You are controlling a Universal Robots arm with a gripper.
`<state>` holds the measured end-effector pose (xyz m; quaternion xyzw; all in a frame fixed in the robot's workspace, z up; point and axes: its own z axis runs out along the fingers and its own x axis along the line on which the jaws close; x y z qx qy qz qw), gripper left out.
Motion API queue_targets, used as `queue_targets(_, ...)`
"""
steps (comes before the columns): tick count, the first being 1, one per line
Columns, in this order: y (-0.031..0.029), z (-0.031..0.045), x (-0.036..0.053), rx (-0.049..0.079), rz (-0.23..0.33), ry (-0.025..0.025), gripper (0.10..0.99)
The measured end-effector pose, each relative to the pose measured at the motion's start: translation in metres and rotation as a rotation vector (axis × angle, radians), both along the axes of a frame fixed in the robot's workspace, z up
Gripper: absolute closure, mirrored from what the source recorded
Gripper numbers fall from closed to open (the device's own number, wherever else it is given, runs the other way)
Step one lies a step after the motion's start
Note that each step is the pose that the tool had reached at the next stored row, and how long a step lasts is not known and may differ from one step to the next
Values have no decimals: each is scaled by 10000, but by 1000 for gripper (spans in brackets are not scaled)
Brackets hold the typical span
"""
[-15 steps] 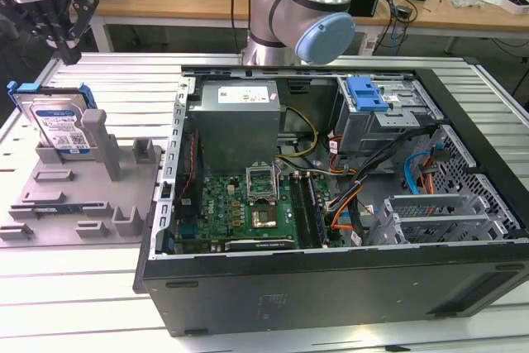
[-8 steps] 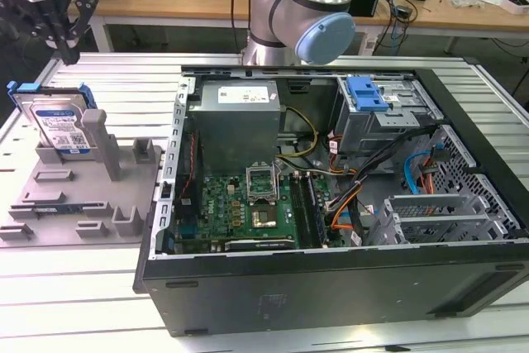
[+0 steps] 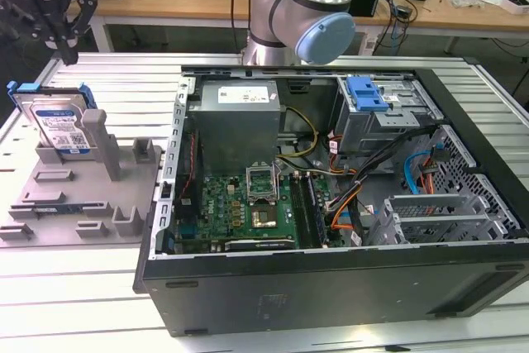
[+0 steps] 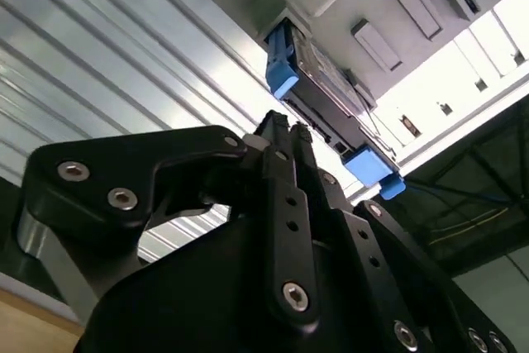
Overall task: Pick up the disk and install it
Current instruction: 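Pick up the disk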
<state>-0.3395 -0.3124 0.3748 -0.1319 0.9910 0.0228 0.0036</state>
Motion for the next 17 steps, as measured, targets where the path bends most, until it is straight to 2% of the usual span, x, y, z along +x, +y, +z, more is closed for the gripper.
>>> queue_targets(3, 0, 0, 6, 0, 574, 1, 729)
queue_targets(5, 0, 0, 11, -1, 1181, 1, 604)
queue_targets(17, 1, -2, 12, -10, 3951, 2, 604)
